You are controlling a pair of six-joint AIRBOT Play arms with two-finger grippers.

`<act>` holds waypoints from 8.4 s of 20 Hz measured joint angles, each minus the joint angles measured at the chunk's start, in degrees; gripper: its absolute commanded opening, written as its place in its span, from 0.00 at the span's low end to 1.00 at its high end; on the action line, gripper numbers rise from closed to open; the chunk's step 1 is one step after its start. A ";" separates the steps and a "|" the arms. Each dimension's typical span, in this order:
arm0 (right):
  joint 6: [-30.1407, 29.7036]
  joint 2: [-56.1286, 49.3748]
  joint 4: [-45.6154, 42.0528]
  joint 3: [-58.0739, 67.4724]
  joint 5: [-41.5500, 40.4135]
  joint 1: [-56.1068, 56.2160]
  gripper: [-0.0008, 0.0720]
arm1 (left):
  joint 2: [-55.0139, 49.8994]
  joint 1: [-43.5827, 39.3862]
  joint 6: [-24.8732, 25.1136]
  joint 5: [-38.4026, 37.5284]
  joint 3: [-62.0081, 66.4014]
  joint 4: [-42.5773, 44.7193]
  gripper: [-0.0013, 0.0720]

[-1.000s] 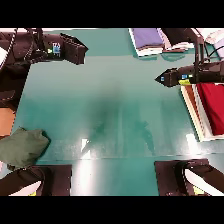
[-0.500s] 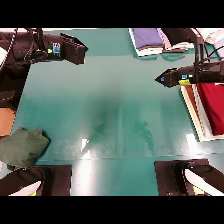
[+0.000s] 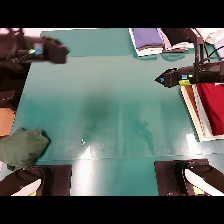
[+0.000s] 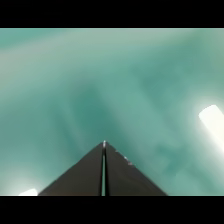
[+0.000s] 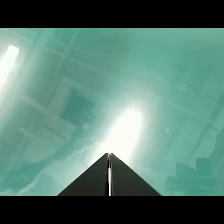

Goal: Fold the shirts.

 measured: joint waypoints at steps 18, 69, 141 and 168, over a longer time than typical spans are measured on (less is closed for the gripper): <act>0.00 0.00 -0.02 -0.07 -0.04 0.02 0.04 | 19.37 29.49 -1.01 -12.98 -57.09 20.72 0.10; 2.23 -11.85 -6.19 46.01 11.91 0.02 0.04 | -17.75 -1.03 7.91 -5.49 -34.34 -23.39 0.82; 10.25 -39.98 -10.64 43.91 18.80 11.65 0.58 | -1.05 18.14 11.02 -1.40 -31.56 -14.19 0.05; 1.11 -33.97 -5.95 4.15 -2.21 2.93 0.37 | -1.55 18.12 9.27 -3.67 -22.45 -2.75 0.05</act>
